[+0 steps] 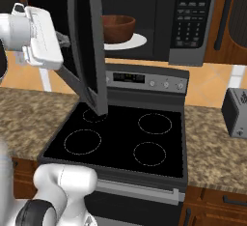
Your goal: Open the microwave, place the bowl with waffle inside the microwave, then close the microwave door and turn it on.
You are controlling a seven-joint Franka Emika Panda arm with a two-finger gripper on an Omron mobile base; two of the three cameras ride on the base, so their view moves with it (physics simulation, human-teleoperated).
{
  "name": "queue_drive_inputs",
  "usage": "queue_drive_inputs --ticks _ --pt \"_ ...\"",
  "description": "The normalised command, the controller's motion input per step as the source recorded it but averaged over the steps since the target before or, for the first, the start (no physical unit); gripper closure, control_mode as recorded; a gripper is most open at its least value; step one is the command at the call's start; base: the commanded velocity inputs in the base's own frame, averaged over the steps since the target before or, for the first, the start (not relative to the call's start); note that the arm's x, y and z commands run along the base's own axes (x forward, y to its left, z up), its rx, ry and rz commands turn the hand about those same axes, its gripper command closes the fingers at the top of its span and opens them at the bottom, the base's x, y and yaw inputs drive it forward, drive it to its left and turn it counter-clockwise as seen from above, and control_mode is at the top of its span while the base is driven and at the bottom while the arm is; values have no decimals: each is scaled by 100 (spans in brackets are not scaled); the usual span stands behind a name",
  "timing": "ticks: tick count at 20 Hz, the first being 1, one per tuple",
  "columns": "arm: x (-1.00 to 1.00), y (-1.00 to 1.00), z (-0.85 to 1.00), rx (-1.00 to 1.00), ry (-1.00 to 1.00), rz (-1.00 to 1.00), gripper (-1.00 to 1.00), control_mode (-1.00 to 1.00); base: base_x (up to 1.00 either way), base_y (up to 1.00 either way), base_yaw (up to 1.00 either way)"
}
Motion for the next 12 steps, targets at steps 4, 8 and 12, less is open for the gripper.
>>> queue_drive_inputs --ticks 4,8,12 --pt "100 -86 -46 22 1 26 100 -100 0 0 0" --pt "100 -56 -76 14 -13 36 100 -100 0 0 0" --pt "100 -19 -66 6 -21 37 100 -100 0 0 0"
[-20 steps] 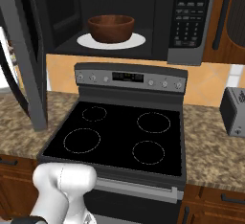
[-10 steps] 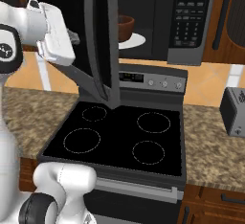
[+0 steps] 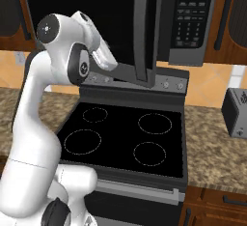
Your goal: Open the microwave, place the bowl with waffle inside the microwave, then close the microwave door and turn it on.
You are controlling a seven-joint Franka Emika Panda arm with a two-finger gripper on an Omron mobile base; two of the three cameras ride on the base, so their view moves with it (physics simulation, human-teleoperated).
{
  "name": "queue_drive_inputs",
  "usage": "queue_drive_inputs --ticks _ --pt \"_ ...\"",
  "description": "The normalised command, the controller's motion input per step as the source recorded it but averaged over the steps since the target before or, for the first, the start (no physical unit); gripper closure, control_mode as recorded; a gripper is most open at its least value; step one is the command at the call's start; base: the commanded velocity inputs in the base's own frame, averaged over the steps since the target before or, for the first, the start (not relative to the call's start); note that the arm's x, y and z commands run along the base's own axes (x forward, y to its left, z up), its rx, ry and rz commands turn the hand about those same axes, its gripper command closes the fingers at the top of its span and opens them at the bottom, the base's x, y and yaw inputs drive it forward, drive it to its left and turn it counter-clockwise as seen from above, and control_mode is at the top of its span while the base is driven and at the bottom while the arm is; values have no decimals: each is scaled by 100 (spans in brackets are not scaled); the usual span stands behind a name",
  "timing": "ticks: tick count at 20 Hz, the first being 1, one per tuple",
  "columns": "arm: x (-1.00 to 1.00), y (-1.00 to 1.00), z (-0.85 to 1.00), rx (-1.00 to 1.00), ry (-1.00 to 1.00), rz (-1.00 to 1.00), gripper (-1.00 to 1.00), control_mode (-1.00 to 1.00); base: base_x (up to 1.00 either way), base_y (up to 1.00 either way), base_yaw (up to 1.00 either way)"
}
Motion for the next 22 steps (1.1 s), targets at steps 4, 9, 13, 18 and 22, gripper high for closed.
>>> queue_drive_inputs --ticks 4,9,13,18,22 --pt "100 0 -31 2 -6 30 100 -100 0 0 0" --pt "100 0 -4 0 -3 14 100 -100 0 0 0" --pt "100 0 0 0 -2 4 100 -100 0 0 0" --pt "100 3 -19 -1 -6 0 100 -100 0 0 0" --pt "100 28 -40 -8 -6 0 100 -100 0 0 0"
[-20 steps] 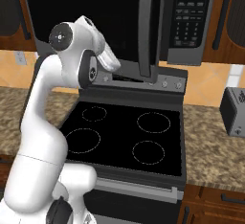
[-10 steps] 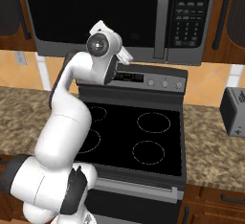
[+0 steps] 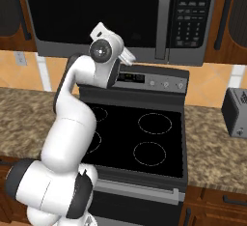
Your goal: Open the microwave, place the bowl with waffle inside the microwave, then close the microwave door and turn it on.
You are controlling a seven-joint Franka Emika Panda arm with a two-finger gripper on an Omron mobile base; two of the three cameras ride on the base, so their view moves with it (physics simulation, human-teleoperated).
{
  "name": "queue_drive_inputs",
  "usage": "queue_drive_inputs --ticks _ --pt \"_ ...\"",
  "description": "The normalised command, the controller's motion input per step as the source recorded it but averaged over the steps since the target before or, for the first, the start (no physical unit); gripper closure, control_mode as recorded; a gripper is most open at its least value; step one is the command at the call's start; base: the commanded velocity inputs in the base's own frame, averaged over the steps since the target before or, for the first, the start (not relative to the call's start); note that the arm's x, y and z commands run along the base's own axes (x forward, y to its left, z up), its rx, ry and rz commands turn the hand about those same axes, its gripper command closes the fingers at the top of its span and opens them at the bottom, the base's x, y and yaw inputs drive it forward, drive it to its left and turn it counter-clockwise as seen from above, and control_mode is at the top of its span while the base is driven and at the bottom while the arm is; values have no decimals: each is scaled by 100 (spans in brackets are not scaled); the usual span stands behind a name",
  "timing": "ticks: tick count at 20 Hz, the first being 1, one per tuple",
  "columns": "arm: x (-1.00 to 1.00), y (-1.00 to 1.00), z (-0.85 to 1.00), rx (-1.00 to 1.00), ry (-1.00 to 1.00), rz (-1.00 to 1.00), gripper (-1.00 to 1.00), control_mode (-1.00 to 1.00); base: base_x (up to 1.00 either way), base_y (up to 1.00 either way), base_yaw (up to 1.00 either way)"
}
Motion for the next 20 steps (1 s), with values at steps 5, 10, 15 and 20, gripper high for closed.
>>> queue_drive_inputs --ticks 5,10,15,20 --pt "38 29 -89 -18 4 0 100 -100 0 0 0" --pt "-96 -2 -49 -2 1 0 100 -100 0 0 0" --pt "-100 -32 3 7 -10 0 100 -100 0 0 0" --pt "-100 -72 49 13 4 0 100 -100 0 0 0"
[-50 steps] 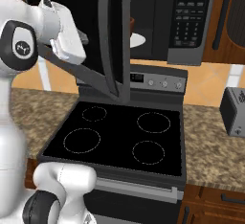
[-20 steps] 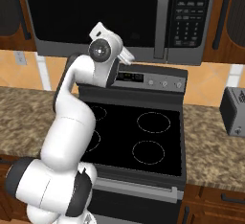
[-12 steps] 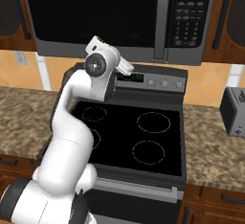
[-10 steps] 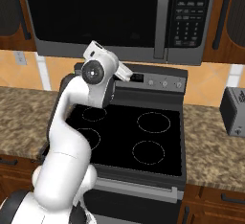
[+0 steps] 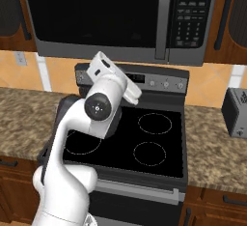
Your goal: Open the microwave, place the bowl with waffle inside the microwave, then close the microwave door and turn it on.
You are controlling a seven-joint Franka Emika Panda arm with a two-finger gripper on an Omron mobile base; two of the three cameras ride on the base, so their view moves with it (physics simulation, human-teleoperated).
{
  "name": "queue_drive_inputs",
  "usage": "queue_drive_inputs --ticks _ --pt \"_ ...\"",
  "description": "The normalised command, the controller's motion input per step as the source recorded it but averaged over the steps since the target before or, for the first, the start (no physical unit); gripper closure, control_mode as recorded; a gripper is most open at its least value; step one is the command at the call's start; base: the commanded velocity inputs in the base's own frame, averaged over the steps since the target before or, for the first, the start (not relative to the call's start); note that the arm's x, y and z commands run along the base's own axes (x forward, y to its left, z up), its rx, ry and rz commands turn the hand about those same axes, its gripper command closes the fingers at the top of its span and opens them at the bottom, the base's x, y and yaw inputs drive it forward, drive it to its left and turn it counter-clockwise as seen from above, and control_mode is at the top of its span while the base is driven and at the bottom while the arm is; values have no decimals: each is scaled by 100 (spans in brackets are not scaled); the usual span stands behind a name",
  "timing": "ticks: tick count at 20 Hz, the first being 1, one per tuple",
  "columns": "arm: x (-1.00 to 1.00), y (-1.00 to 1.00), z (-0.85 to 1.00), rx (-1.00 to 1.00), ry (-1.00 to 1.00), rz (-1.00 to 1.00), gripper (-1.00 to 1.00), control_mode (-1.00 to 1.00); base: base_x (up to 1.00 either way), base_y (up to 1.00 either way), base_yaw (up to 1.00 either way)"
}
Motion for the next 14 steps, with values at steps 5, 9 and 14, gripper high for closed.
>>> queue_drive_inputs --ticks 5,9,14 --pt "-88 -79 54 14 18 0 100 -100 0 0 0" --pt "-62 -64 20 25 23 -12 100 -100 0 0 0" --pt "-28 -44 2 29 9 -7 100 -100 0 0 0"
